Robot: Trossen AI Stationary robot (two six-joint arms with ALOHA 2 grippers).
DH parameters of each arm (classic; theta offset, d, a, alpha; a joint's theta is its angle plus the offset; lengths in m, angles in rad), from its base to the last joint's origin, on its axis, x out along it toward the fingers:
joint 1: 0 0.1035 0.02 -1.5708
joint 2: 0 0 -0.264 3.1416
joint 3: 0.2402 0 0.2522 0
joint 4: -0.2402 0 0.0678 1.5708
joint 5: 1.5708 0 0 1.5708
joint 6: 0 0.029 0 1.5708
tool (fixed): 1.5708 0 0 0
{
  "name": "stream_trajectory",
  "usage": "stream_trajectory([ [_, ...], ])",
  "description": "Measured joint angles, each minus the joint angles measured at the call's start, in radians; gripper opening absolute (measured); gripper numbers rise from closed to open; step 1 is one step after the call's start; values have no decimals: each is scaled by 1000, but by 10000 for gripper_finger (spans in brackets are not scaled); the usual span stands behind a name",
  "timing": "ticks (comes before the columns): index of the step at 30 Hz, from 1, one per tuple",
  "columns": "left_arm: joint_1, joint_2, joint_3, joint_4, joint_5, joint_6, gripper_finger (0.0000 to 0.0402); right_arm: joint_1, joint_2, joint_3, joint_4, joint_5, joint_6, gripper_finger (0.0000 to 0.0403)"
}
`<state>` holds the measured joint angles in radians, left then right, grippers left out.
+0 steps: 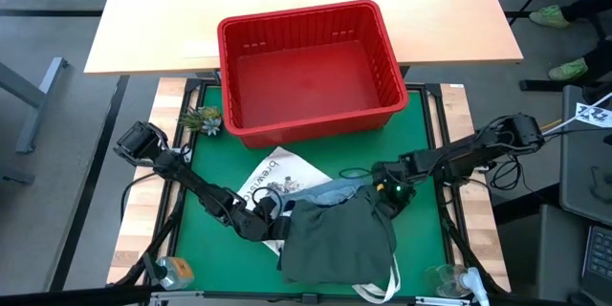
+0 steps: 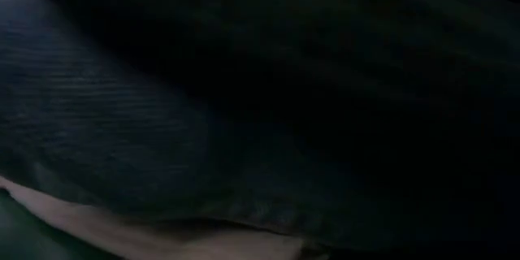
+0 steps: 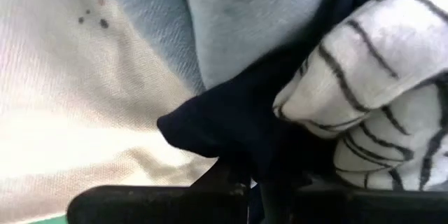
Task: Fold laundry
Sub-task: Put the clothes into the red bin
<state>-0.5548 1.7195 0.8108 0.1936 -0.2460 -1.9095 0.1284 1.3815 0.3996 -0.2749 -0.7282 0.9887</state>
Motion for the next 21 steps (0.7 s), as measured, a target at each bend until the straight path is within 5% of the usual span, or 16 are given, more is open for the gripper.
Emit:
stream_trajectory([
  [10, 0, 0, 0, 0, 2, -1, 6, 161, 1, -3, 142, 96, 152, 190],
  [21, 0, 0, 0, 0, 2, -2, 6, 175, -152, -6, -59, 179, 132, 190],
])
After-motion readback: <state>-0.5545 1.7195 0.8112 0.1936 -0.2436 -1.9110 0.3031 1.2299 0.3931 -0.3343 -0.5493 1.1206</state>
